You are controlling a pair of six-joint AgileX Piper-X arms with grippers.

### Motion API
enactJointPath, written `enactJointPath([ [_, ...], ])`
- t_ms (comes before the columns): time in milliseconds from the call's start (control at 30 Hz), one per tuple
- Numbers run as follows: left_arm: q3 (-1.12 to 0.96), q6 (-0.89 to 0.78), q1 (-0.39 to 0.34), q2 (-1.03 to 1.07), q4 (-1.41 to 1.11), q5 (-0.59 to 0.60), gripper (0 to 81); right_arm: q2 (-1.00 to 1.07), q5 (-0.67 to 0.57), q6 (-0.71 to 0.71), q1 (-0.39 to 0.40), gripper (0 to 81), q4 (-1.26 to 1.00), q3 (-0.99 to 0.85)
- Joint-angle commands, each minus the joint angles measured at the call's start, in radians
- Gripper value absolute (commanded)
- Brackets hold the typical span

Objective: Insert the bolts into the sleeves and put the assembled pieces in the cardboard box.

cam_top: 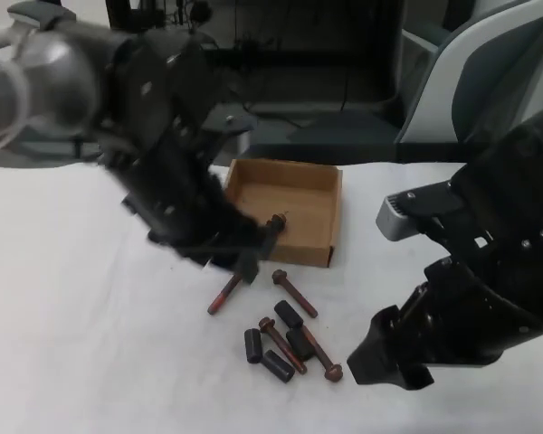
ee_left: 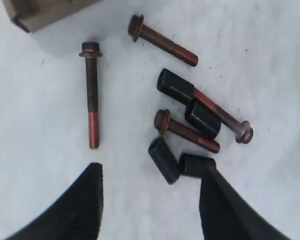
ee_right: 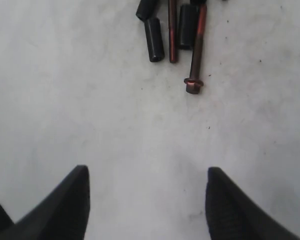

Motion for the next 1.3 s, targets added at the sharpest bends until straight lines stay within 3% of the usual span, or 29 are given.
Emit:
enactJointPath([
  [0,0.134,-0.03,0.002,-0.13,-0.051,-0.009,57.4,-0.019,0.007,-0.007,-0.002,66.5,0.023,0.006],
  [67,0.247,-0.058,0.002,-0.234,-0.103,-0.008,57.4,-0.043,0.007,0.032,-0.002,63.3,0.024,0.021],
  [233,0.489,-0.118,-0.001,-0.508,-0.223,-0.002,57.4,-0.175,0.007,0.088,-0.002,46.2,-0.001,0.107],
  [633,0.815,-0.237,-0.001,-1.012,-0.408,0.04,57.4,-0.635,0.08,0.259,0.0,46.2,-0.163,0.391],
  [1033,0.82,-0.237,-0.001,-1.03,-0.45,0.035,57.4,-0.671,0.092,0.286,0.0,46.2,-0.171,0.405],
  [1167,0.82,-0.237,0.003,-0.97,-0.454,0.021,48.2,-0.641,0.081,0.286,0.0,46.2,-0.175,0.402],
  [1267,0.801,-0.234,0.003,-0.874,-0.452,0.044,46.8,-0.596,0.055,0.286,0.0,46.2,-0.187,0.392],
])
